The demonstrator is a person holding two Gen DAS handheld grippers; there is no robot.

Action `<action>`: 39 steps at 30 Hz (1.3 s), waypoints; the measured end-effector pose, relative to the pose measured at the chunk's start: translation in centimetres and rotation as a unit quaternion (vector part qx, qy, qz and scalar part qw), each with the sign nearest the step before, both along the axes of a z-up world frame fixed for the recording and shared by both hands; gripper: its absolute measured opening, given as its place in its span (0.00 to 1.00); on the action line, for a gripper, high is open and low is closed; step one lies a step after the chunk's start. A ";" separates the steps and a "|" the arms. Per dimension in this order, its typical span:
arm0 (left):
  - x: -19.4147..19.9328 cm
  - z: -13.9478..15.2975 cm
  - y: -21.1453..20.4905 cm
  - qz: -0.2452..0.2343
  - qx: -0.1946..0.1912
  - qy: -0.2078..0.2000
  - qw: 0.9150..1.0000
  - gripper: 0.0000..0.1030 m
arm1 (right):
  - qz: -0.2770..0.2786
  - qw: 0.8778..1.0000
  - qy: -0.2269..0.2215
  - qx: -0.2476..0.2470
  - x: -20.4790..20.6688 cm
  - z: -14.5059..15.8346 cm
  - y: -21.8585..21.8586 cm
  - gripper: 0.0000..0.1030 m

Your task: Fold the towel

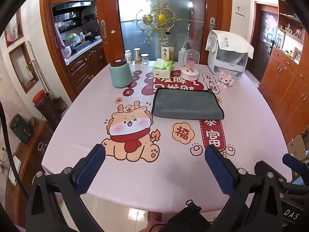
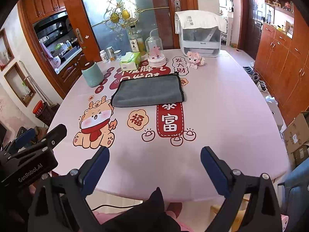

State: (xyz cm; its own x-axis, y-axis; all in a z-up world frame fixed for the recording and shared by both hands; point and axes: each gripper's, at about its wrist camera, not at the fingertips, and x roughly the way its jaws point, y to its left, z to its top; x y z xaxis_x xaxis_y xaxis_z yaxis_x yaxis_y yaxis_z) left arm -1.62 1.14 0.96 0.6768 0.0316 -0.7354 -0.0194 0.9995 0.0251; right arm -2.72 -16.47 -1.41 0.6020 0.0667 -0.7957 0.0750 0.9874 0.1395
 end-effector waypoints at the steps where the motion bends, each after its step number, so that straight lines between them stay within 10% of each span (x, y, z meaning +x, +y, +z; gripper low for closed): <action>1: 0.0 0.0 0.0 0.001 -0.002 -0.001 1.000 0.99 | 0.002 1.000 0.000 0.000 0.1 0.0 0.0 0.93; 39: 3.4 -0.7 -1.8 -0.013 -0.022 0.006 1.000 0.99 | 0.007 1.000 0.021 0.004 3.4 -1.6 -1.0 0.93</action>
State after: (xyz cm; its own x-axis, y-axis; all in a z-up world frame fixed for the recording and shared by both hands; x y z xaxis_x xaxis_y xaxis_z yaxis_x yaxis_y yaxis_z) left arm 1.82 -0.67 0.30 0.6688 -0.0195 -0.7432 0.0072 0.9998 -0.0197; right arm 0.63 -17.45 -2.97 0.5674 0.0816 -0.8194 0.0679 0.9870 0.1454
